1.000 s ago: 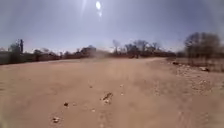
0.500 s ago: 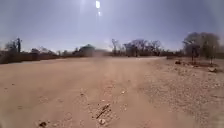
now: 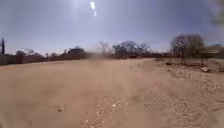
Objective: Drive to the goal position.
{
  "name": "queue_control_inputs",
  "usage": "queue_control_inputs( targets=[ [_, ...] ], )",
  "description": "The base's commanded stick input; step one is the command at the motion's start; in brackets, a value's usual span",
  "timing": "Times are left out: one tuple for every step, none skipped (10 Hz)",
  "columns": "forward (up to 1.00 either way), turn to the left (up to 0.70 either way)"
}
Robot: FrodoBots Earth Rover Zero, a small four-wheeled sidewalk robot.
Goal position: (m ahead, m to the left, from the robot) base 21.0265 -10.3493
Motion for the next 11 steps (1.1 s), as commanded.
queue_control_inputs(
  targets=[
    [1.00, 0.00],
    [1.00, 0.00],
    [1.00, 0.00],
    [1.00, 0.00],
    [1.00, 0.00],
    [1.00, 0.00],
    [1.00, 0.00],
    [1.00, 0.00],
    [1.00, 0.00],
    [1.00, 0.00],
    [1.00, 0.00]
  ],
)
